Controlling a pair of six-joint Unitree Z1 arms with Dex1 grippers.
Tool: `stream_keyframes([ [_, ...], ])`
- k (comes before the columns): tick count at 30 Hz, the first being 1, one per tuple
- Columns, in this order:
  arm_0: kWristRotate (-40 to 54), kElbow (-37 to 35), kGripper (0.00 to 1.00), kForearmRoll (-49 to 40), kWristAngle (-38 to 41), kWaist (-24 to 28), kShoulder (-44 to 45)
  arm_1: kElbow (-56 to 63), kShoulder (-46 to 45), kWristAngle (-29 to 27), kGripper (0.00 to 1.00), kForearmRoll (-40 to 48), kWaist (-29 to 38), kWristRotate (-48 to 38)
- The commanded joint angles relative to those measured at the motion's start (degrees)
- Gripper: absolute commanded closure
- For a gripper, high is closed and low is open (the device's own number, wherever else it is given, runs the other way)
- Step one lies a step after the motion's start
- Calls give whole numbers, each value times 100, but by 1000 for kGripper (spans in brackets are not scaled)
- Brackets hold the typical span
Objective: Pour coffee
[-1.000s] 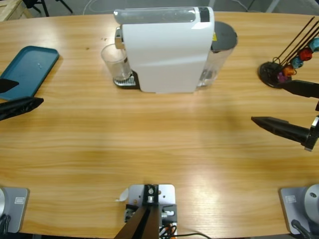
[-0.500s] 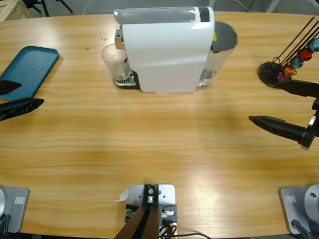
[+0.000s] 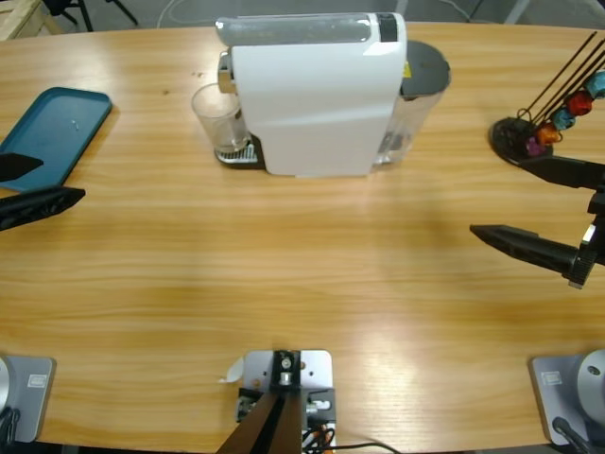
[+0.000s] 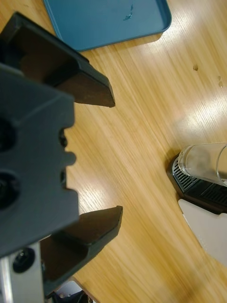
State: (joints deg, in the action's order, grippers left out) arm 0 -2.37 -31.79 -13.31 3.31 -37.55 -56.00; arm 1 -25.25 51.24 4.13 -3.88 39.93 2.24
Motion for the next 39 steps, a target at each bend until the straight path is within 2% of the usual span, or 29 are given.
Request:
stream_keyframes([
  [1,61,155,87,12,55,38,-157,204,88,97,0,71,33,-1],
  [39,61,111,73,4,85,38,-306,241,251,149,0,161,33,4],
])
